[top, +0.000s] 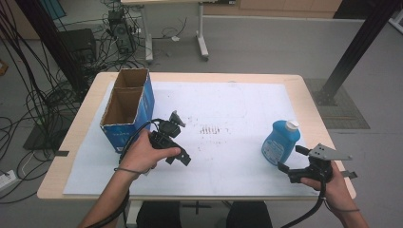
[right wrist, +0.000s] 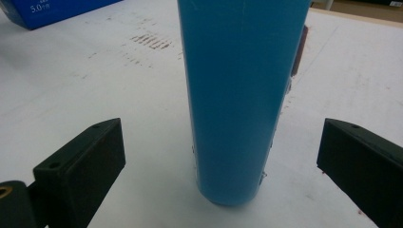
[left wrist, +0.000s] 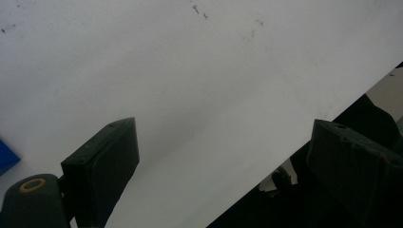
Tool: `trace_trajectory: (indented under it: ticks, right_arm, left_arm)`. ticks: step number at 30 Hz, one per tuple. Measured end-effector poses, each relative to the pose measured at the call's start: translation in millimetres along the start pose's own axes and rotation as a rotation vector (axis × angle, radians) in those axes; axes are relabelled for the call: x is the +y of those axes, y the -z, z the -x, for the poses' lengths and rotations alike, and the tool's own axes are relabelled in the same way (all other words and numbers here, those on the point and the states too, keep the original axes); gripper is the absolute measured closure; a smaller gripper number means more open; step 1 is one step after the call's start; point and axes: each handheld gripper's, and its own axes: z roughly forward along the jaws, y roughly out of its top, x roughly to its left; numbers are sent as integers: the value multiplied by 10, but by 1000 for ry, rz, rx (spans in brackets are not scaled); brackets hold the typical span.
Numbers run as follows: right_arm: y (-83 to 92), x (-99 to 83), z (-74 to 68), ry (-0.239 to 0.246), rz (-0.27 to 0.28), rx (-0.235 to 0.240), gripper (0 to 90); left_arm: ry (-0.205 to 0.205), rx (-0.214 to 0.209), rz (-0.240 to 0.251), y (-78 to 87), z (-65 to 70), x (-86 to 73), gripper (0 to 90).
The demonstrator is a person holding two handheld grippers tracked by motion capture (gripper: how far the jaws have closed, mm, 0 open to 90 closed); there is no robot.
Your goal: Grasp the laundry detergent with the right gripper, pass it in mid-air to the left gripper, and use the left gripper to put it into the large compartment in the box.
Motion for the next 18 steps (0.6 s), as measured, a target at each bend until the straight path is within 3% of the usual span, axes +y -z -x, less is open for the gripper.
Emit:
trace_trajectory:
  ticks: [18]
  right_arm:
    - [-101, -64, -14, -6, 47, -50, 14]
  left_arm:
    - [-12, 9, 1, 56, 51, -45, 105]
